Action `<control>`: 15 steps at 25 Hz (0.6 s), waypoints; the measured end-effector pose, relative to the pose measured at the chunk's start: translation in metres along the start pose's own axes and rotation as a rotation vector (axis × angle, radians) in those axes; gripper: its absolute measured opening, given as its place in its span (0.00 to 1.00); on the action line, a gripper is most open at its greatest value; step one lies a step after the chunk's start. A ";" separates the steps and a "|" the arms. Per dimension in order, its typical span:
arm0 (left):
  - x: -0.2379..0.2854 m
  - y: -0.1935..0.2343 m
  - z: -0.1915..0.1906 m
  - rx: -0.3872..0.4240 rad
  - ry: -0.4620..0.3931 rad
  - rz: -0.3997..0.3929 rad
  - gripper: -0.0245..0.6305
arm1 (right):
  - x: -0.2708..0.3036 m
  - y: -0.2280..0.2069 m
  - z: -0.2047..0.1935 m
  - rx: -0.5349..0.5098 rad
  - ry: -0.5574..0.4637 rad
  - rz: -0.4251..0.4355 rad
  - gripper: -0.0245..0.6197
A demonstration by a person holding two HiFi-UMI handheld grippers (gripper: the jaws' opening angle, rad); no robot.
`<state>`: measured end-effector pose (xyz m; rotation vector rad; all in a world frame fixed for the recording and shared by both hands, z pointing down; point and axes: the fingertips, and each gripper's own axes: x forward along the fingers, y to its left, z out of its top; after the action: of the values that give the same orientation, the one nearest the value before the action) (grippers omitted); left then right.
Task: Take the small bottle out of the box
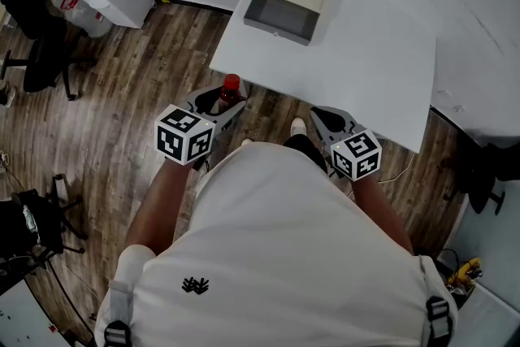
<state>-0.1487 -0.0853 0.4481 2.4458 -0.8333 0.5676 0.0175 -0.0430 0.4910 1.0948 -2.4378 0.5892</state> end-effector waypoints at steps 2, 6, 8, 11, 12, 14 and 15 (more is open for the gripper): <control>0.007 -0.001 0.005 -0.001 0.003 0.004 0.38 | -0.001 -0.009 0.002 -0.001 -0.002 0.002 0.05; 0.022 -0.001 0.015 -0.007 0.008 0.017 0.38 | -0.005 -0.030 0.005 0.007 -0.004 0.006 0.05; 0.031 -0.001 0.020 -0.013 0.011 0.025 0.38 | -0.005 -0.039 0.005 0.010 -0.001 0.013 0.05; 0.046 -0.001 0.028 -0.022 0.017 0.039 0.38 | -0.007 -0.054 0.007 0.009 0.004 0.029 0.05; 0.051 -0.002 0.031 -0.026 0.018 0.043 0.38 | -0.007 -0.059 0.007 0.010 0.007 0.033 0.05; 0.061 -0.002 0.037 -0.032 0.019 0.050 0.38 | -0.007 -0.071 0.007 0.016 0.012 0.041 0.05; 0.066 -0.003 0.040 -0.033 0.019 0.053 0.38 | -0.007 -0.077 0.008 0.018 0.013 0.044 0.05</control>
<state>-0.0901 -0.1358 0.4496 2.3908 -0.8950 0.5902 0.0799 -0.0896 0.4973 1.0429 -2.4557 0.6312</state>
